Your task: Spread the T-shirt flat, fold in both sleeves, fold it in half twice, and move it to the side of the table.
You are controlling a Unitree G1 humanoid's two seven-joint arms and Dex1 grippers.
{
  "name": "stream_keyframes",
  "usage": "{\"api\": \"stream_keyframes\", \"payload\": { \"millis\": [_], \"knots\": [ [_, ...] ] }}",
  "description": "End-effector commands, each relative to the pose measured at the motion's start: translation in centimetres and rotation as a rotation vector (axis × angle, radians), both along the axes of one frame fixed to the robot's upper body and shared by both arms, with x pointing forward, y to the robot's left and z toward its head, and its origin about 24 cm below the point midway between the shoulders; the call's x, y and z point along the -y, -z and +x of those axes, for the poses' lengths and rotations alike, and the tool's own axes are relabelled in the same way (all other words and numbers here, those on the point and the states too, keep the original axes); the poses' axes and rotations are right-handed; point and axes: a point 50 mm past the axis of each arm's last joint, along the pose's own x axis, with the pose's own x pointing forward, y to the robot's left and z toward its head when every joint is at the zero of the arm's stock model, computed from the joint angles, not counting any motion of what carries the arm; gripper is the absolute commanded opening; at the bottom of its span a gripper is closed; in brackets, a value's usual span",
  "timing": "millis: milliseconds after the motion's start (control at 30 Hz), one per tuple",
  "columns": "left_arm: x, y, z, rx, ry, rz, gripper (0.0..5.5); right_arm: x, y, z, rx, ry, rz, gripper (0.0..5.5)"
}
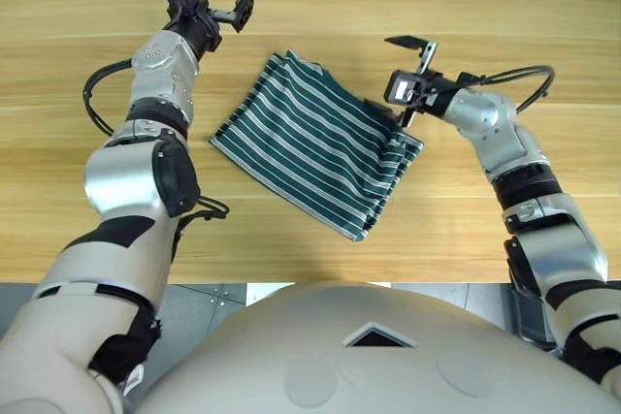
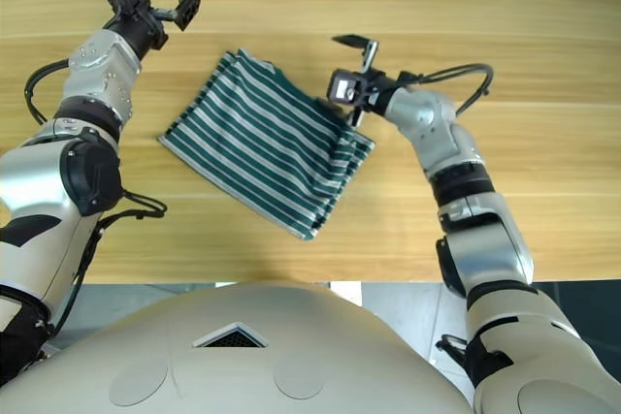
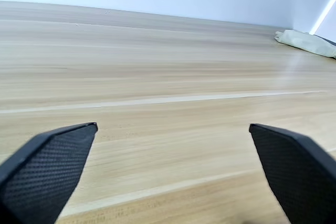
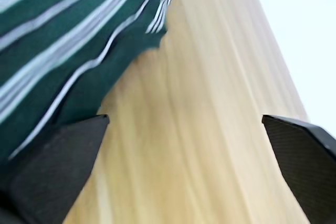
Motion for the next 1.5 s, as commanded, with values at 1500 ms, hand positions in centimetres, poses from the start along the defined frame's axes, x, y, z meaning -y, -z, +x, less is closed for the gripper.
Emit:
{"api": "stream_keyframes", "payload": {
  "millis": [1500],
  "knots": [
    [1.1, 0.8, -0.4, -0.006, 0.043, -0.007, 5.38, -7.9, 3.2, 0.4, -0.143, -0.069, 0.085, 5.40]
  ]
}}
